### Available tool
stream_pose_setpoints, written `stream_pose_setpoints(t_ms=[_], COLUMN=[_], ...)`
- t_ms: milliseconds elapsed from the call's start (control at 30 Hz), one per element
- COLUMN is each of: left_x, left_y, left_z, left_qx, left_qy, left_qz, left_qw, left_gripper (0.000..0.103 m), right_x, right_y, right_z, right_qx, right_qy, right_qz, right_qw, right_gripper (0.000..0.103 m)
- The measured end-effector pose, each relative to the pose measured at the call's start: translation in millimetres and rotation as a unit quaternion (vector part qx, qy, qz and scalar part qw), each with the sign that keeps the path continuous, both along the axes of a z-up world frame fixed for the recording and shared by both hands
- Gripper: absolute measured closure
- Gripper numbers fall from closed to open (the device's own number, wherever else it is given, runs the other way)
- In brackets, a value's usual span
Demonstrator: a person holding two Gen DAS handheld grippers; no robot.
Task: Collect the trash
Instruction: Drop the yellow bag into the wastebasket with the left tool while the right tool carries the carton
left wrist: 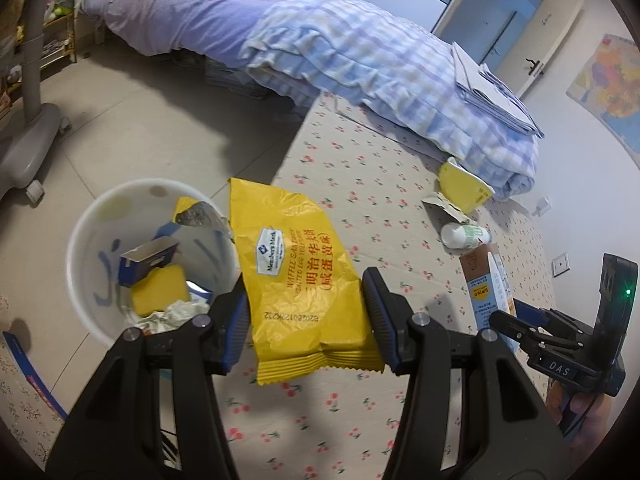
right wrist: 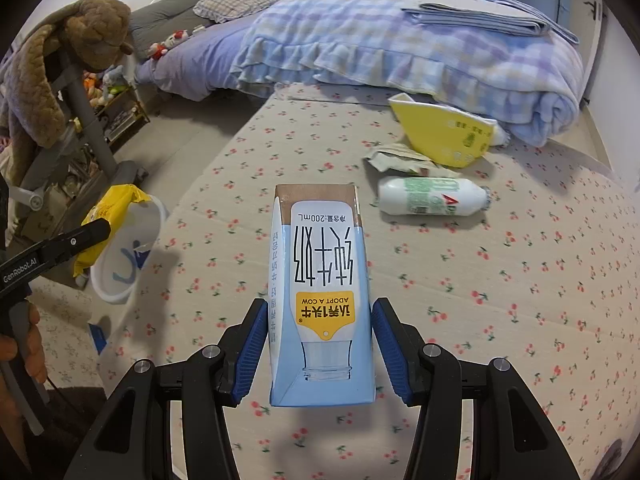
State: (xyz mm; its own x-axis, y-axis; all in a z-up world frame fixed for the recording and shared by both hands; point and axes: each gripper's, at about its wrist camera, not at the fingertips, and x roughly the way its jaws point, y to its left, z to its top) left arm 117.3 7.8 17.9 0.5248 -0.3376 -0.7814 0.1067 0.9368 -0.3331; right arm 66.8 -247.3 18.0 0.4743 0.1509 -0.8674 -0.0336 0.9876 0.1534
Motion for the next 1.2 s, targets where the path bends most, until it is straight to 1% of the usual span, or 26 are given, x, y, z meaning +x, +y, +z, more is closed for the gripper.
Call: stream_pose_setpoints(t_ms=[267,533,567,600,633,667,767,833,867,967,1033,1200], left_x=[-5,-4,-3,-1,-1,-2,-3,-6,-8,-11,-13,-12], left_y=[45,85,90,95,97,101,106,111,114,122,130,143], left_z=[-5,-14,-16,-18,-19,-20,-25,-28,-29,-30,-29,-26], left_qx=[0.002,0.002,-0.001,0.0,0.004,0.016,0.054,0.073,0.089,0.123,0.129,0.128], left_qy=[0.004,0.009,0.008,0.015,0.018,0.022,0.042,0.047,0.052,0.057,0.063,0.068], left_qz=[0.038,0.068,0.071,0.078,0.085,0.097,0.099,0.103,0.106,0.109,0.111,0.118], left_qw=[0.9993,0.9977,0.9975,0.9969,0.9962,0.9949,0.9927,0.9909,0.989,0.9848,0.9835,0.9824], left_gripper=[0.048,0.047,0.04,0.027,0.021,0.014,0.012,0.009,0.007,0.006,0.005,0.003], right_x=[9,20,21,22,24,26,30,34,37,44,49,63], right_y=[39,83,90,94,100,107,122,131,138,152,160,189], right_z=[0,-10,-11,-12,-12,-13,-16,-18,-20,-24,-26,-35], right_qx=[0.01,0.018,0.02,0.022,0.024,0.028,0.034,0.036,0.036,0.038,0.041,0.052], right_qy=[-0.003,0.004,0.005,0.005,0.006,0.007,0.01,0.012,0.013,0.016,0.016,0.02], right_qz=[0.031,0.06,0.065,0.068,0.071,0.076,0.083,0.088,0.091,0.096,0.1,0.113], right_qw=[0.999,0.998,0.998,0.997,0.997,0.997,0.996,0.995,0.995,0.994,0.994,0.992], right_gripper=[0.048,0.048,0.048,0.048,0.048,0.048,0.048,0.048,0.048,0.048,0.048,0.048])
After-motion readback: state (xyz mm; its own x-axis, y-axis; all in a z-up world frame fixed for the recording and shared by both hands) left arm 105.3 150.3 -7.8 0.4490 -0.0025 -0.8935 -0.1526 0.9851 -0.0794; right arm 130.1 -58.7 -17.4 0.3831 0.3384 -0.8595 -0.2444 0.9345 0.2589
